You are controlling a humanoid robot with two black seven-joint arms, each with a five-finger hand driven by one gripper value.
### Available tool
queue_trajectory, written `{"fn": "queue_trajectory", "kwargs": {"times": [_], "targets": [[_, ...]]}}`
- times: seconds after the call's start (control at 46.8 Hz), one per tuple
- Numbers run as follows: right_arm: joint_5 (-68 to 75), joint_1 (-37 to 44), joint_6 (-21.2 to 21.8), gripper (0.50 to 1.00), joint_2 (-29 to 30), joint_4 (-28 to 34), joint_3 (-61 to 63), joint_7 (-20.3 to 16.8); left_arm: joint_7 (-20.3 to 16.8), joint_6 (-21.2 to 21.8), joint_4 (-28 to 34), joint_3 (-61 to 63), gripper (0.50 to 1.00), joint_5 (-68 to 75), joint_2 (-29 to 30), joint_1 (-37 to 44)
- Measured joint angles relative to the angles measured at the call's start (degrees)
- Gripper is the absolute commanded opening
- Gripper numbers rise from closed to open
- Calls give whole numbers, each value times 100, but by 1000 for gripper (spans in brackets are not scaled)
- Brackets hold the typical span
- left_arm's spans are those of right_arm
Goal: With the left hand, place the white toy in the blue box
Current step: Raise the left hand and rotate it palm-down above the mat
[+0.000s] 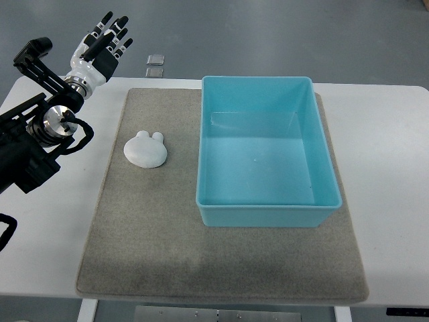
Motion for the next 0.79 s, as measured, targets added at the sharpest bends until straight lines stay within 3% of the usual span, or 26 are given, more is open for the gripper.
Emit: {"fn": "queue_trajectory", "kwargs": {"times": [0.556,0.791], "targets": [[0,0,0,936,0,0,0,0,-77,-9,-51,73,979,38,67,-4],[0,0,0,936,0,0,0,0,-68,47,-82,74,975,1152,273,-102]]}}
